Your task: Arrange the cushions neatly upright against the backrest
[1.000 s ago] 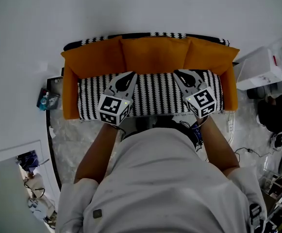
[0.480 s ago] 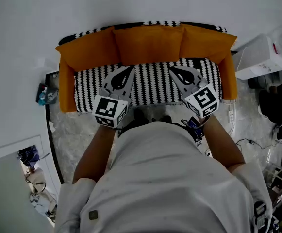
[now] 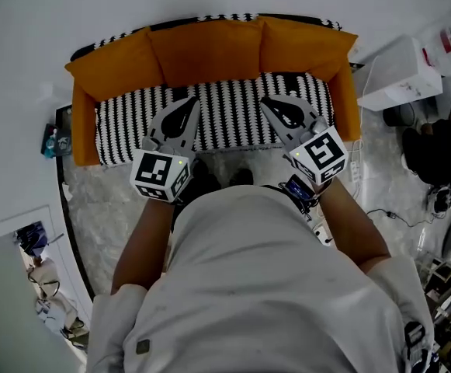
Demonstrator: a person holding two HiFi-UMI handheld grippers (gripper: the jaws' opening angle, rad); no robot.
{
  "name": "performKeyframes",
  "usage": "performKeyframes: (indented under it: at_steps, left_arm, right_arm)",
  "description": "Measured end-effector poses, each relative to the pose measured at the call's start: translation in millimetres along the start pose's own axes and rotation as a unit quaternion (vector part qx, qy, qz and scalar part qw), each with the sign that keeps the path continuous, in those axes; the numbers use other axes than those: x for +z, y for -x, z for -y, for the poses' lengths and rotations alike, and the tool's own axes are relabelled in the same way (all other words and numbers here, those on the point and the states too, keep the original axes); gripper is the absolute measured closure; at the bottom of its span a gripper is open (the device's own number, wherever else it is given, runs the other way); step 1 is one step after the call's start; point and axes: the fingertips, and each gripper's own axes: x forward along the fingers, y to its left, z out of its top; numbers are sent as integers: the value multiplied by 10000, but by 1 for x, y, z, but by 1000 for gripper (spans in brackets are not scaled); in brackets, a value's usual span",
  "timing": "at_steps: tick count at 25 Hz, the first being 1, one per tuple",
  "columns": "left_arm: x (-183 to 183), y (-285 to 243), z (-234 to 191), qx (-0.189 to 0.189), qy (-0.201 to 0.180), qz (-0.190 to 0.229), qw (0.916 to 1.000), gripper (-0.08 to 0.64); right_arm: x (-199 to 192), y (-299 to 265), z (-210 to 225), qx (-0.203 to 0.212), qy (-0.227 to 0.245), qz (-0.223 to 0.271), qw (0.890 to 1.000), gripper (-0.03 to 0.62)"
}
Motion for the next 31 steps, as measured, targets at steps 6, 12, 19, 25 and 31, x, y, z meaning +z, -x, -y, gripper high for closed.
performKeyframes:
  at_steps: [6, 12, 19, 25, 31]
  left_arm:
    - [10, 0, 44, 20, -44, 174, 9998, 551]
    - [15, 5, 62, 123, -44, 229, 9997, 551]
    - [16, 8, 73, 192, -51, 242, 9995, 551]
    - [16, 6, 77, 189, -115, 217, 9995, 551]
    - [13, -2, 79, 88, -109, 175, 9997, 551]
  right_arm:
    - [-9, 35, -4, 113, 45, 76, 9999, 566]
    - [-14, 55, -8, 171, -1, 133, 9998, 566]
    - [-16, 64, -12, 231, 1, 200, 9995, 566]
    - [-12, 65, -12, 247, 16, 251, 9994, 566]
    - [-11, 62, -6, 215, 22, 273, 9994, 566]
